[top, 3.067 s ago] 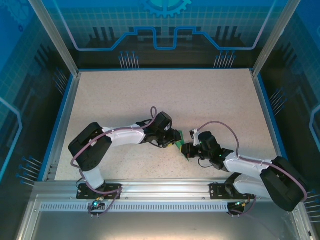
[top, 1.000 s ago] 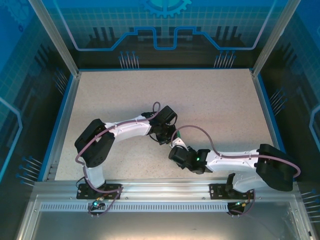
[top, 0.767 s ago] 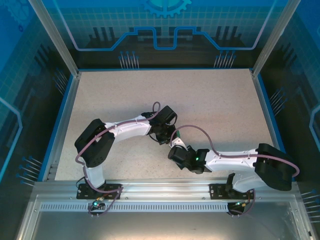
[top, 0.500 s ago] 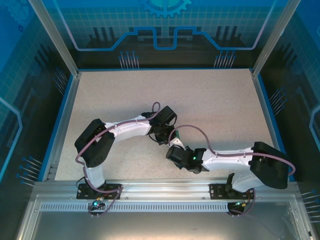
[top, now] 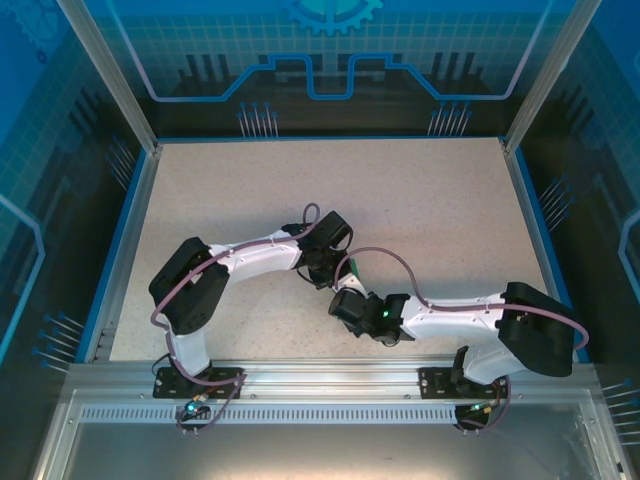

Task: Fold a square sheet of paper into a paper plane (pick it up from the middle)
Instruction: Fold the wing for the fifth time at the center of the table.

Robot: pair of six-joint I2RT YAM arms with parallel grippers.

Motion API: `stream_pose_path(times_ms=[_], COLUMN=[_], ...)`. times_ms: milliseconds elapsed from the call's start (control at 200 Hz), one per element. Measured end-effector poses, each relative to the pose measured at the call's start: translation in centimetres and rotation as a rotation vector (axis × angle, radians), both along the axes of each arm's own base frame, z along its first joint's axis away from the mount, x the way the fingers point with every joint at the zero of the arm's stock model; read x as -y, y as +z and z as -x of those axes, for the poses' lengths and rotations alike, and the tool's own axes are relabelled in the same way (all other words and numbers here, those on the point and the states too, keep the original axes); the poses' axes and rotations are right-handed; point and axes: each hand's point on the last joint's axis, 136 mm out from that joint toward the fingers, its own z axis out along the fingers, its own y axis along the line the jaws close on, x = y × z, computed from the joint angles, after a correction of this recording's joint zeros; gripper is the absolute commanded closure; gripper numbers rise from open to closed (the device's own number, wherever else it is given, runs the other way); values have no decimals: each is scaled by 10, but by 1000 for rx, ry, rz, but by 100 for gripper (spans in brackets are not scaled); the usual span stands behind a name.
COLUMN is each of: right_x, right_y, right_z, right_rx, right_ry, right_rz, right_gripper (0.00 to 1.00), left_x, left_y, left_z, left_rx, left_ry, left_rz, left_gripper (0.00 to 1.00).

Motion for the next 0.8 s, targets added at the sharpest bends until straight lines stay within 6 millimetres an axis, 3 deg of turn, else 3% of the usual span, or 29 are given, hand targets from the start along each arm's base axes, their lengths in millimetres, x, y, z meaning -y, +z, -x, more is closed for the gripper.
stream_pose_path(times_ms=[105,295,460,705,800], right_x=[1,-3,-4,-3,-6], right_y=[0,0,-3,-5,-1], right_z=[-1,-1,-4,-14,-15], right_rx=[-1,-45,-107,-220,-254], right_ry=[-13,-25,-43,-86,-84], right_rz=[-5,-65,-162,-357,-430], right_gripper=[100,100,100,100,100], left_x=[-1,-3,-11,-26,-33], left_y=[0,-1,-1,31,42], left_z=[0,-2,-7,-17,-17], left_rx=[4,9,16,94,122], left_ry=[-8,-3,10,34,51], left_rz=[-4,-12,-27,12,21], left_gripper=[90,82,67,39,38])
